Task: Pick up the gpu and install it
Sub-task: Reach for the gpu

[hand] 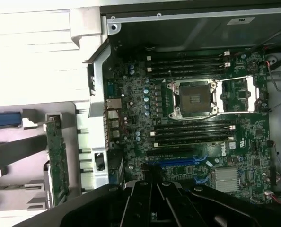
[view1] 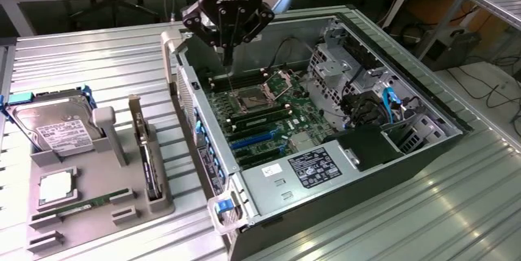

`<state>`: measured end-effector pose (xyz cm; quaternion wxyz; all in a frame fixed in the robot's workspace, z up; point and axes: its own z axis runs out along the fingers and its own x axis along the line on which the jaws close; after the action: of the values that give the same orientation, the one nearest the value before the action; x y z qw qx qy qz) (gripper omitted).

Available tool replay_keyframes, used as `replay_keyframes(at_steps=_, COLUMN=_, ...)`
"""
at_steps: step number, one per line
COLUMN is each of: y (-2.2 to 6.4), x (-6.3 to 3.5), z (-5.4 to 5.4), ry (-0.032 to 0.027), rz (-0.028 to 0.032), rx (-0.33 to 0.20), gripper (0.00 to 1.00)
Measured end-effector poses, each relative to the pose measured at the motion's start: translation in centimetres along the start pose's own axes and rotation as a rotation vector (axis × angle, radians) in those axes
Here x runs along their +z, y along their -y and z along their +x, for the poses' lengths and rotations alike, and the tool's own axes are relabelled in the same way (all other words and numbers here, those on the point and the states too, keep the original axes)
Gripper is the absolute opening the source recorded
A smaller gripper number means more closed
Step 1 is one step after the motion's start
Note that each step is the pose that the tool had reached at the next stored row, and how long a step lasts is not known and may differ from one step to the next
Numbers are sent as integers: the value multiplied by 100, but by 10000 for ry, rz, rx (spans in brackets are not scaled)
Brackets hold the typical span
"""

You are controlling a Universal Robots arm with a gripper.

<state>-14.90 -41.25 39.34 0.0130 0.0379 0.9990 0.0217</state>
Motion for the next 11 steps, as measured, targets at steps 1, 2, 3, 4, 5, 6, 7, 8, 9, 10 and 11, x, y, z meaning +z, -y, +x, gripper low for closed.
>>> replay_keyframes(at_steps=1, y=17, x=-1, z=37, ry=0, rz=0, rx=0, gripper=11)
replay_keyframes(at_steps=2, y=49, x=-4, z=106, ry=1, rz=-1, rx=-2, gripper=11)
replay_keyframes(at_steps=3, y=84, x=-8, z=185, ry=0, rz=1, rx=0, gripper=11)
replay_keyframes(at_steps=4, y=112, x=-10, z=247, ry=1, rz=-2, rx=0, gripper=11)
replay_keyframes(at_steps=5, y=143, x=-14, z=316, ry=0, rz=-1, rx=-1, gripper=11)
replay_keyframes(at_steps=6, y=182, x=-17, z=406, ry=1, rz=-1, rx=0, gripper=11)
replay_keyframes(at_steps=7, y=209, x=-20, z=471, ry=1, rz=-2, rx=0, gripper=11)
replay_keyframes(at_steps=8, y=232, x=-23, z=531, ry=0, rz=0, rx=-1, gripper=11)
replay_keyframes(at_steps=9, y=247, x=-25, z=570, ry=0, rz=-1, rx=-2, gripper=11)
replay_keyframes(at_steps=10, y=262, x=-26, z=611, ry=1, rz=-2, rx=-2, gripper=11)
replay_keyframes(at_steps=11, y=280, x=-28, z=660, ry=1, rz=-1, rx=-1, gripper=11)
